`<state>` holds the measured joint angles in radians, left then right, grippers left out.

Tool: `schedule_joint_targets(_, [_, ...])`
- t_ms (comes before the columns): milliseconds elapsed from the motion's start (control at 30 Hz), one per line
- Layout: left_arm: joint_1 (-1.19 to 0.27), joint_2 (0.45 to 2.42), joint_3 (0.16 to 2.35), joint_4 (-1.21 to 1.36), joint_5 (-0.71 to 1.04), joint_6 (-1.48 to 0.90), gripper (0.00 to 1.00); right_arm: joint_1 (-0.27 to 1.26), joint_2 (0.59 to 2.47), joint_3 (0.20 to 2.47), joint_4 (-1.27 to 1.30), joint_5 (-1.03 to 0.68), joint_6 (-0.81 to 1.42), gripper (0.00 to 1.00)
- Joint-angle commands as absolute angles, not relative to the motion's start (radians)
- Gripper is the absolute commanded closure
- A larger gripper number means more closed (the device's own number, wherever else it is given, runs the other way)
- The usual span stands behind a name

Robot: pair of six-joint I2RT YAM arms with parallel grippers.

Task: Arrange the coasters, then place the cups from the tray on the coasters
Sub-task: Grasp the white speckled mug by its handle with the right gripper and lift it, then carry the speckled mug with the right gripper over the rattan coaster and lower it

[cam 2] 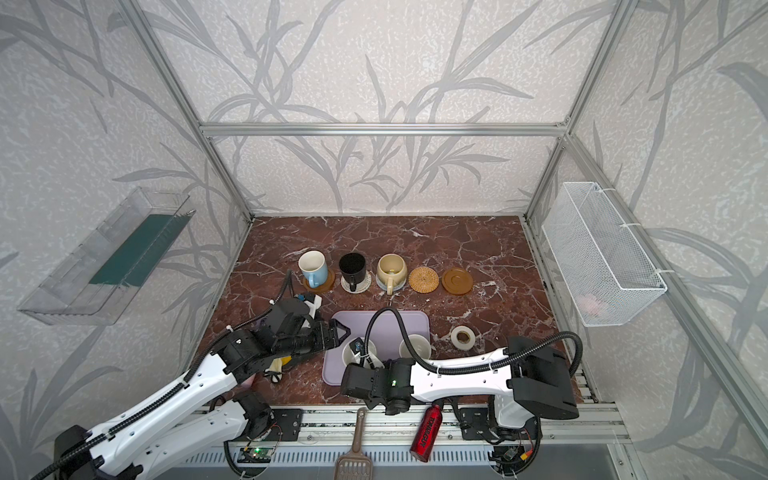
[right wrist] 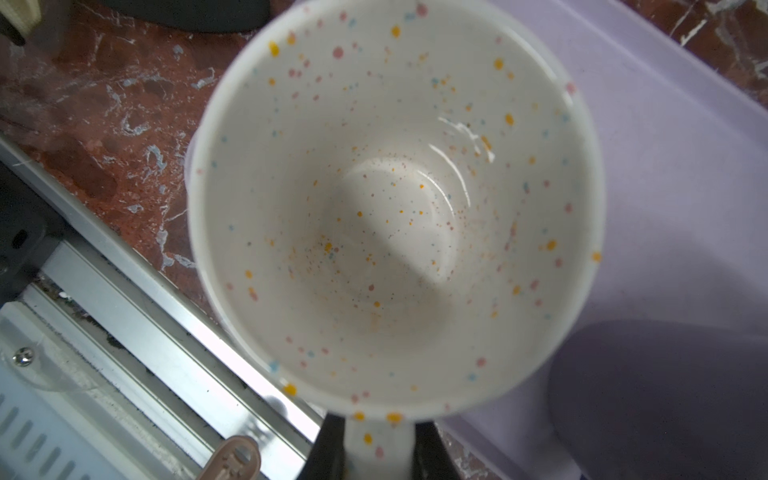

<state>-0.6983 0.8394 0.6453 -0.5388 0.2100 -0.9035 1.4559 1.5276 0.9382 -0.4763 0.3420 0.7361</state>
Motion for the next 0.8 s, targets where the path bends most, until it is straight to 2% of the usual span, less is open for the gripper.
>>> schedule_joint_targets(0, [-0.697,0.830,0.631,-0.486,0.188,-0.943,0.09,1.457,1.457,0.981,-0.443,0.430,0.718,1.00])
schedule_joint_targets(300, [-0.698,0.829,0.630,-0.355,0.140,-1.000,0.09,1.439,1.408,1.001,-0.431,0.541,0.658,1.00])
schedule_joint_targets(767, [-0.698,0.853,0.650,-0.275,0.151,-1.018,0.03,1.287,1.256,0.969,-0.425,0.499,0.540,1.00])
